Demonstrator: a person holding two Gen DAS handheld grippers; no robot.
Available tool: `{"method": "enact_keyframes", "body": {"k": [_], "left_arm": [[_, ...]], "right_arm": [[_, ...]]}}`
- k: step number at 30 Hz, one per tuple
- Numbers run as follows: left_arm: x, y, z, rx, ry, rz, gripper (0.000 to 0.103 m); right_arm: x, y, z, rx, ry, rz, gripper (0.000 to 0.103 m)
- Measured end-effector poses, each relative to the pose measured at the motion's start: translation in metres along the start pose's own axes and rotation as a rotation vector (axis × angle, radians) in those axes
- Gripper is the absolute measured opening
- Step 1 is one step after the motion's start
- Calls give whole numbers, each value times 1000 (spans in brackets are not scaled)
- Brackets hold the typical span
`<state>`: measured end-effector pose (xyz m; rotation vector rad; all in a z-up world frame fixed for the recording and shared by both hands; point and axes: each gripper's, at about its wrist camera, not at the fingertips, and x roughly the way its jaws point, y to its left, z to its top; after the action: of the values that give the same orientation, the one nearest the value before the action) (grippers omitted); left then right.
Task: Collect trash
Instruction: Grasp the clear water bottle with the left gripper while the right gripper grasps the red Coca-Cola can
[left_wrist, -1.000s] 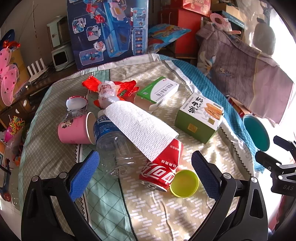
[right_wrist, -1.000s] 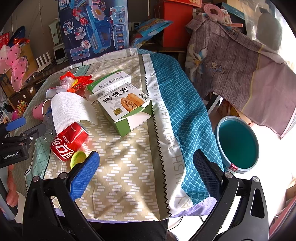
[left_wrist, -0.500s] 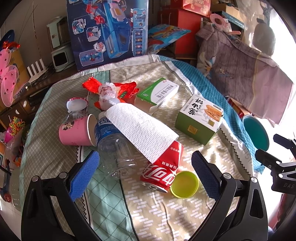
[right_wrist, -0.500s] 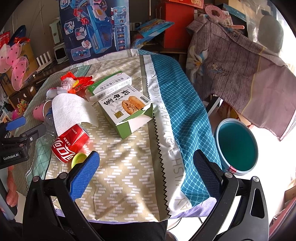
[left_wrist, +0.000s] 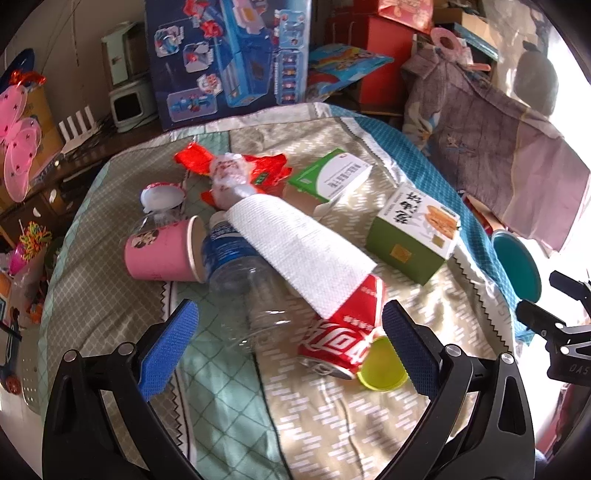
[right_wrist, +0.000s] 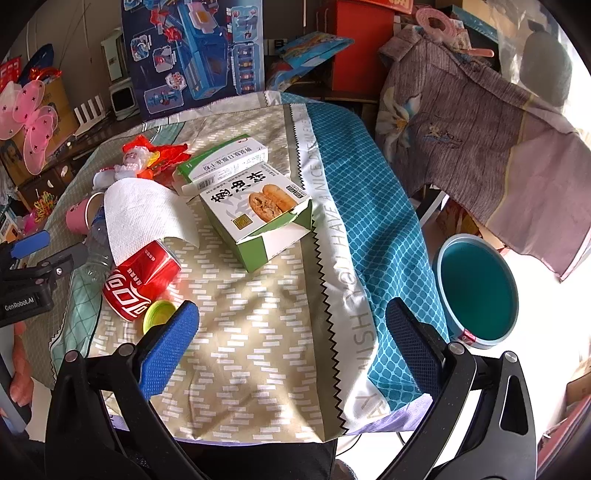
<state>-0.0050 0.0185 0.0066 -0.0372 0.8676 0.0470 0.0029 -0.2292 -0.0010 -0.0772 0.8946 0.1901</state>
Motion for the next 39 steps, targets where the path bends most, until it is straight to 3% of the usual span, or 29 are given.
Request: {"method": "enact_keyframes", "body": {"k": [9,13,17,20,26,33,39], "left_arm": [[10,34,-13,-62,34,-50,99],[23,19,-17,-16,102,-118,99],[32,9,-19,41,134,-139,81],[41,21,-12,-11,155,-163,80],[62,40,15,-34,206,-124,79],[97,37,36,29,240,-33,79],[98,62,12,2,257,-90,70]], "right_arm": [[7,4,0,-5,7,16,97],[20,1,-5,10,46,20,97],[26,-5,-8,21,58,20,97],[31,-9,-11,33,74,21,97],[46,3,-9,20,99,46,97],[64,25,-2,-20,157,69,97],[71,50,13,-35,195,136,94]]}}
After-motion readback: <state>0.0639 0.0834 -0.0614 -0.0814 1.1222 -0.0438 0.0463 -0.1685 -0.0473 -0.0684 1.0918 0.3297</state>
